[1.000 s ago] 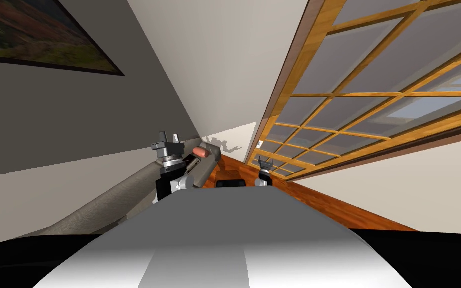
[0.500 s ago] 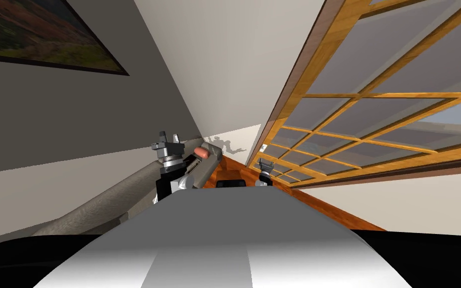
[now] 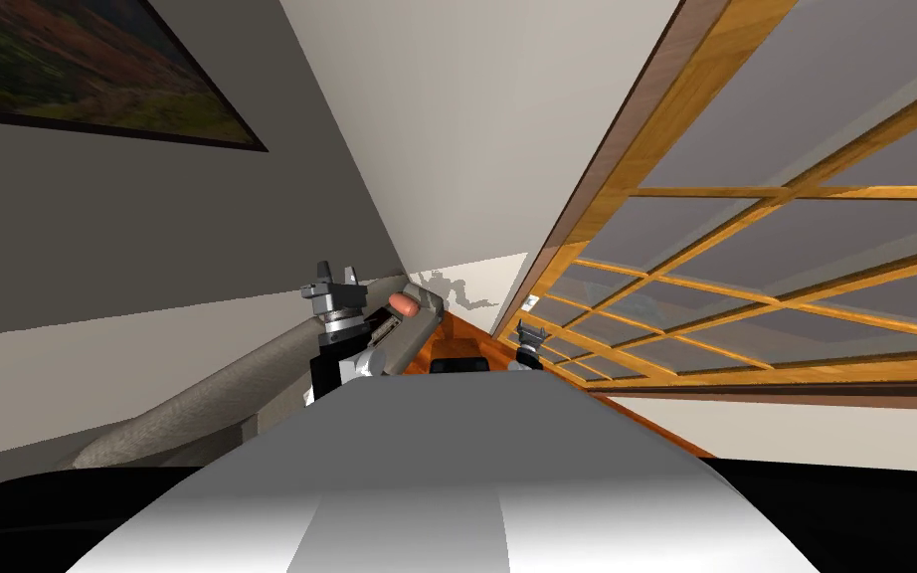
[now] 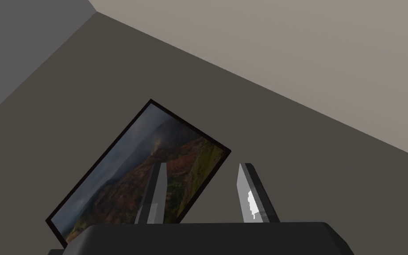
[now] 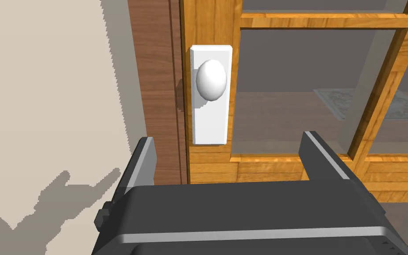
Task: Pull the door open
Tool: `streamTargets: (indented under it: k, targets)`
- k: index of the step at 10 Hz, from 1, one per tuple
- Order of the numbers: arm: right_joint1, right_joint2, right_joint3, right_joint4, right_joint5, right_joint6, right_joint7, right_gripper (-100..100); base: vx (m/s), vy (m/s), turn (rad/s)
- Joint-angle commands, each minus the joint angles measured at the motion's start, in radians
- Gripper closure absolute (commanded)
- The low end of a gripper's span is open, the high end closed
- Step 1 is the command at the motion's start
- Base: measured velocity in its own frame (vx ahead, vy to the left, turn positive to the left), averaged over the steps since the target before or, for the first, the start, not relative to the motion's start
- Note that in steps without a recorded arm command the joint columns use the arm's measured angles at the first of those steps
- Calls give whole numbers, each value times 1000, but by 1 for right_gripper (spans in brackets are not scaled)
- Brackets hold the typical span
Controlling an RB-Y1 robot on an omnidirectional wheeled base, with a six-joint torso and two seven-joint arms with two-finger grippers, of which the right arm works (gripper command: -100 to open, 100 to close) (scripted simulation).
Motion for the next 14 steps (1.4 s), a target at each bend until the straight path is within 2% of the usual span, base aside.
streamTargets:
  k: [1, 2, 3, 4, 6, 12, 14]
  targets:
    - [-8, -1, 4, 31, -17, -11, -21, -100, 79, -53, 68]
    - [-12, -2, 6, 50, -31, -17, -35, -100, 86, -61, 125]
    - [-10, -2, 5, 42, -22, -14, -28, -100, 40, -32, 31]
    - [-6, -26, 5, 65, -22, -24, -68, -100, 120, -12, 13]
    - [0, -60, 5, 95, -19, -35, -121, -100, 222, 18, 23]
    - [11, -122, 6, 149, -17, -53, -214, -100, 116, -3, 5]
    - [17, -158, 7, 180, -15, -64, -267, -100, 138, -8, 7]
